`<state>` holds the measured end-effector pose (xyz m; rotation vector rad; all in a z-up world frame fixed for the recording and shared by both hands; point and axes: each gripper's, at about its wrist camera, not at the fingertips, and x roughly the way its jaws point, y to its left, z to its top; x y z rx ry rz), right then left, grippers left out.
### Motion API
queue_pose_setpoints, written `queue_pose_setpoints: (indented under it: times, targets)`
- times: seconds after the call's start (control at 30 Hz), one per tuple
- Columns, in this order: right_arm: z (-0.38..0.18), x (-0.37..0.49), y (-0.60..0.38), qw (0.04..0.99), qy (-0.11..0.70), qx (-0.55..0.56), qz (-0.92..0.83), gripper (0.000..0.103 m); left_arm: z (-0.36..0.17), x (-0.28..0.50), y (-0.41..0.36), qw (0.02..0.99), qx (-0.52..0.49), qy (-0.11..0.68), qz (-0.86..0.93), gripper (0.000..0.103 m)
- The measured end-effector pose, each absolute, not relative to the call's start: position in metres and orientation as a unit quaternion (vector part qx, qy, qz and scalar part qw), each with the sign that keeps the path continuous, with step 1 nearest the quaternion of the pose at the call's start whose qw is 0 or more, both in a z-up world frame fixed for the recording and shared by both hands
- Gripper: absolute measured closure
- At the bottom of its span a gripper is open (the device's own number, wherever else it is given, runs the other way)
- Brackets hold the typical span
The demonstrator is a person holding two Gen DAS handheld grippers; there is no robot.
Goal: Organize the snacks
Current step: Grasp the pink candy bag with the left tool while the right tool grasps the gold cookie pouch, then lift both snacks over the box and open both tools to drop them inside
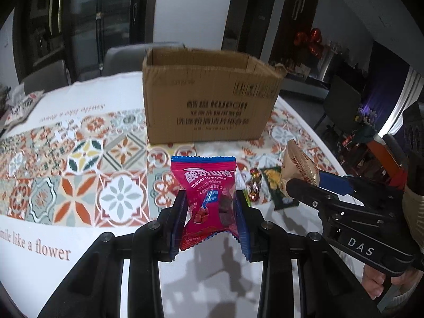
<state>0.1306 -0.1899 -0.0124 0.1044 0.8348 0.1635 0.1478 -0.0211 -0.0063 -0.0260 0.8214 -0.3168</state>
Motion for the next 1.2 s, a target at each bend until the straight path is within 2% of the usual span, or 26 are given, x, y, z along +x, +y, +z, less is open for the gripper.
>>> queue_pose_setpoints:
  times: [0.8, 1.2]
  targets:
    - [0.088, 0.181, -0.198, 0.954, 0.283, 0.034, 0.092, 0.061, 0.097, 0.196, -0.022, 0.956, 0.024, 0.259, -0.133, 0.068]
    - [0.114, 0.228, -0.195, 0.957, 0.270, 0.012, 0.109, 0.061, 0.117, 0.244, -0.025, 0.961, 0.044, 0.241, -0.125, 0.068]
